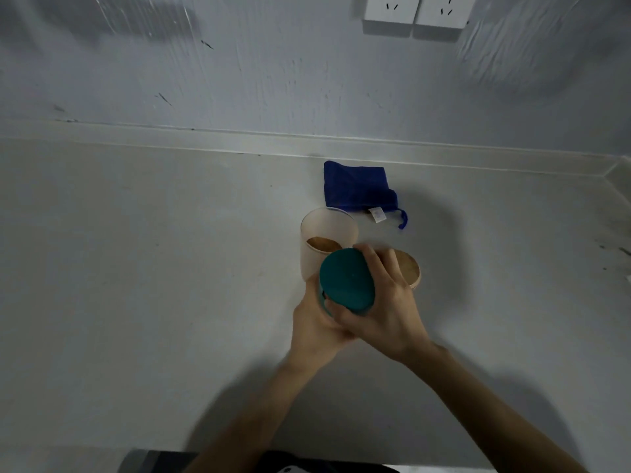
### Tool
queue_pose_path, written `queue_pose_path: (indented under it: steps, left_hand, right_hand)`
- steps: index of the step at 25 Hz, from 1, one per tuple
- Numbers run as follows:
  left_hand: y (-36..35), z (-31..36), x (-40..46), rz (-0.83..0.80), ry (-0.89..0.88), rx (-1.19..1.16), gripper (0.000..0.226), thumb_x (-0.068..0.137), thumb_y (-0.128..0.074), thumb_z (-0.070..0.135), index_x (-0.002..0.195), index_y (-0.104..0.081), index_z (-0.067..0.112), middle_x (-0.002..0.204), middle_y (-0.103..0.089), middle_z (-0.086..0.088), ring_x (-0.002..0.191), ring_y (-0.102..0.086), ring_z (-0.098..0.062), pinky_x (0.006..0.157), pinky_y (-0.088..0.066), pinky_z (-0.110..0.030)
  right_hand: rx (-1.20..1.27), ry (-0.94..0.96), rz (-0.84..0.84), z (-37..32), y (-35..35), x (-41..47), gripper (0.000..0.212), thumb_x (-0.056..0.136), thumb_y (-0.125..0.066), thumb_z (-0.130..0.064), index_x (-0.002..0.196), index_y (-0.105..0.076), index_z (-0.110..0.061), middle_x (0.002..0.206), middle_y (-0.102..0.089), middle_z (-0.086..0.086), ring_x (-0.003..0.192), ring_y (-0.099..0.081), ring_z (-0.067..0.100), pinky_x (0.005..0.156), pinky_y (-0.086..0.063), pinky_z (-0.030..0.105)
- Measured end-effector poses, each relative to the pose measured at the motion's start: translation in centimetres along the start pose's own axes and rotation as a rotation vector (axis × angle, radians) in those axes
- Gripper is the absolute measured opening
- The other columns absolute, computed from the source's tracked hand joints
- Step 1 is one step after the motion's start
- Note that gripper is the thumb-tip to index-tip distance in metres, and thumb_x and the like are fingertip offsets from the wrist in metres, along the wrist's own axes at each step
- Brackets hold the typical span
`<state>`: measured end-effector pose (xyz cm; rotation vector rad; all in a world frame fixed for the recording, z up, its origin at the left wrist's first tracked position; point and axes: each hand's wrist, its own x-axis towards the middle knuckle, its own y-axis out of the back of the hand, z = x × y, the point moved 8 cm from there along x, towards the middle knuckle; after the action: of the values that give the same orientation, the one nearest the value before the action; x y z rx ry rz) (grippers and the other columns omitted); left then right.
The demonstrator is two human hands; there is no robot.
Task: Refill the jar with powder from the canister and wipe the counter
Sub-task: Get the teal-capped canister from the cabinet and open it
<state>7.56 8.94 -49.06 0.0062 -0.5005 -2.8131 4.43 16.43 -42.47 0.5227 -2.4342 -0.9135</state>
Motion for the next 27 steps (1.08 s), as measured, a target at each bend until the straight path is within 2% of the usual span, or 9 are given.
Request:
queue_pose_path:
  steps: [2, 6, 10, 12, 14, 16, 19, 23, 27]
  left_hand:
    - [0.7, -0.8, 0.2, -0.002, 0.066, -0.064, 0.073, 0.062, -0.079, 0.007, 0.114, -0.036, 0.031, 0.097, -0.05, 0.022, 0.088, -0.053, 0.012, 0.074, -0.045, -0.001]
    - [2.7, -2.3, 0.5, -0.07, 0.117, -0.048, 0.067, 0.054, -0.082, 0.001, 0.104, -0.043, 0.022, 0.084, -0.053, 0.019, 0.073, -0.058, 0.003, 0.057, -0.044, -0.001]
    - [2.5, -2.8, 0.9, -0.31, 0.055, 0.004, 0.073, 0.041, -0.08, 0.035, 0.106, -0.048, 0.02, 0.085, -0.058, 0.02, 0.08, -0.06, 0.009, 0.062, -0.044, -0.003]
    - [2.5, -2.9, 1.0, -0.341, 0.043, -0.013, 0.078, 0.041, -0.08, 0.031, 0.11, -0.05, 0.01, 0.089, -0.059, 0.017, 0.082, -0.059, 0.013, 0.064, -0.043, -0.003]
    - [2.4, -2.9, 1.1, -0.311, 0.043, -0.053, 0.079, 0.046, -0.085, 0.011, 0.115, -0.046, 0.001, 0.095, -0.056, 0.013, 0.086, -0.057, 0.014, 0.065, -0.044, -0.003]
    - [2.2, -2.8, 1.1, -0.26, 0.043, -0.12, 0.074, 0.056, -0.081, -0.003, 0.118, -0.043, 0.01, 0.101, -0.054, 0.012, 0.091, -0.056, 0.013, 0.067, -0.046, -0.005]
    - [1.9, -3.5, 0.8, -0.147, 0.12, -0.209, 0.075, 0.056, -0.081, 0.005, 0.112, -0.039, 0.031, 0.106, -0.054, 0.009, 0.097, -0.057, 0.0, 0.069, -0.05, -0.011]
    - [2.0, -2.5, 0.0, 0.069, 0.085, -0.1, 0.066, 0.065, -0.074, -0.001, 0.111, -0.038, 0.03, 0.096, -0.058, 0.012, 0.088, -0.056, 0.014, 0.069, -0.043, 0.001]
    - [1.9, -2.1, 0.3, 0.093, 0.081, 0.009, 0.07, 0.065, -0.077, 0.017, 0.12, -0.034, 0.023, 0.096, -0.045, 0.024, 0.086, -0.049, 0.013, 0.07, -0.039, 0.006]
  right_hand:
    - [0.028, 0.053, -0.033, -0.4, -0.5, 0.4, 0.08, 0.059, -0.057, -0.056, 0.124, -0.043, -0.011, 0.106, -0.039, -0.005, 0.094, -0.034, -0.004, 0.07, -0.034, 0.001]
    - [0.087, 0.186, -0.259, -0.8, -1.9, 1.4, 0.08, 0.059, -0.064, -0.051, 0.125, -0.04, -0.013, 0.11, -0.037, -0.007, 0.096, -0.036, -0.007, 0.082, -0.034, -0.001]
    - [0.095, 0.252, -0.487, -1.2, -2.6, 1.9, 0.079, 0.058, -0.066, -0.048, 0.126, -0.032, -0.025, 0.112, -0.029, -0.024, 0.103, -0.033, -0.016, 0.085, -0.032, -0.001]
    - [0.052, 0.266, -0.502, -1.2, -2.7, 2.1, 0.08, 0.058, -0.065, -0.051, 0.126, -0.03, -0.027, 0.111, -0.026, -0.027, 0.104, -0.033, -0.017, 0.083, -0.032, -0.001]
    - [0.029, 0.254, -0.458, -1.0, -2.6, 1.9, 0.082, 0.058, -0.064, -0.053, 0.128, -0.03, -0.025, 0.112, -0.026, -0.023, 0.102, -0.033, -0.016, 0.079, -0.034, -0.002]
    - [0.032, 0.21, -0.35, -0.8, -2.2, 1.8, 0.081, 0.058, -0.063, -0.054, 0.127, -0.031, -0.025, 0.116, -0.033, -0.013, 0.1, -0.037, -0.007, 0.077, -0.036, 0.002]
    - [0.0, 0.131, -0.163, -0.4, -1.8, 1.4, 0.08, 0.058, -0.058, -0.057, 0.126, -0.028, -0.026, 0.117, -0.043, 0.003, 0.101, -0.043, 0.01, 0.08, -0.041, 0.015]
    - [0.013, -0.039, 0.038, -0.1, -1.9, 0.3, 0.083, 0.058, -0.061, -0.055, 0.127, -0.031, -0.02, 0.113, -0.044, 0.005, 0.1, -0.043, 0.011, 0.082, -0.044, 0.023]
    - [0.046, -0.021, 0.049, -0.2, -1.8, -0.1, 0.083, 0.058, -0.06, -0.055, 0.128, -0.036, -0.016, 0.109, -0.04, -0.001, 0.1, -0.039, 0.002, 0.081, -0.038, 0.005]
